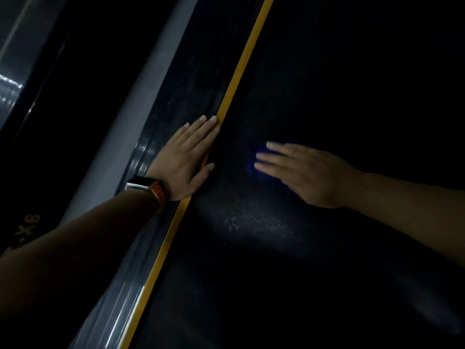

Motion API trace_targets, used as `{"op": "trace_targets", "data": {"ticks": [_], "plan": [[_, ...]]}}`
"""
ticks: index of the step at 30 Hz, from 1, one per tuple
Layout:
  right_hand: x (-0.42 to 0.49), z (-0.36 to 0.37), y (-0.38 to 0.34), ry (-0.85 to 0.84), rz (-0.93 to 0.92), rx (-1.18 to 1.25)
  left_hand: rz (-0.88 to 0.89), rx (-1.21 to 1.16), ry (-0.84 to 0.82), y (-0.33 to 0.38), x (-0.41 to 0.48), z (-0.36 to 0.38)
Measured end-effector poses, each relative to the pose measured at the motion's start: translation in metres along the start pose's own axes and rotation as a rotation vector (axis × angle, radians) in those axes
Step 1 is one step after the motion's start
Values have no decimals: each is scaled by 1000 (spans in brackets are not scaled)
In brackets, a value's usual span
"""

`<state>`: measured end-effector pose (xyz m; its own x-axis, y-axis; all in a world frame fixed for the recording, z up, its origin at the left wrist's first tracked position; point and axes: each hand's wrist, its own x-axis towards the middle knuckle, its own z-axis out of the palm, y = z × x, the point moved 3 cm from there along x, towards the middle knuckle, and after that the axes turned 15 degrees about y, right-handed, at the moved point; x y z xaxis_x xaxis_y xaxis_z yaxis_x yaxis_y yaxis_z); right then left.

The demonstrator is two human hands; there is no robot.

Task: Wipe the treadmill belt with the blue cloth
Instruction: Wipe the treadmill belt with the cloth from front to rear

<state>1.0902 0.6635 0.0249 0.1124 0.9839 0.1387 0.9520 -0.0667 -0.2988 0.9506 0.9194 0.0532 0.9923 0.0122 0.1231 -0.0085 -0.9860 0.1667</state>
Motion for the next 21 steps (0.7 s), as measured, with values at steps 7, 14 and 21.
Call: {"op": "trace_targets", "data": {"ticks": [7,14,21], "plan": [[90,-2,26,313,680,-130,-6,7,8,-3,-1,2],[60,13,-46,54,42,22,2,15,13,-3,0,1],[117,-5,54,341,561,-57,1,8,8,-5,1,2]]}}
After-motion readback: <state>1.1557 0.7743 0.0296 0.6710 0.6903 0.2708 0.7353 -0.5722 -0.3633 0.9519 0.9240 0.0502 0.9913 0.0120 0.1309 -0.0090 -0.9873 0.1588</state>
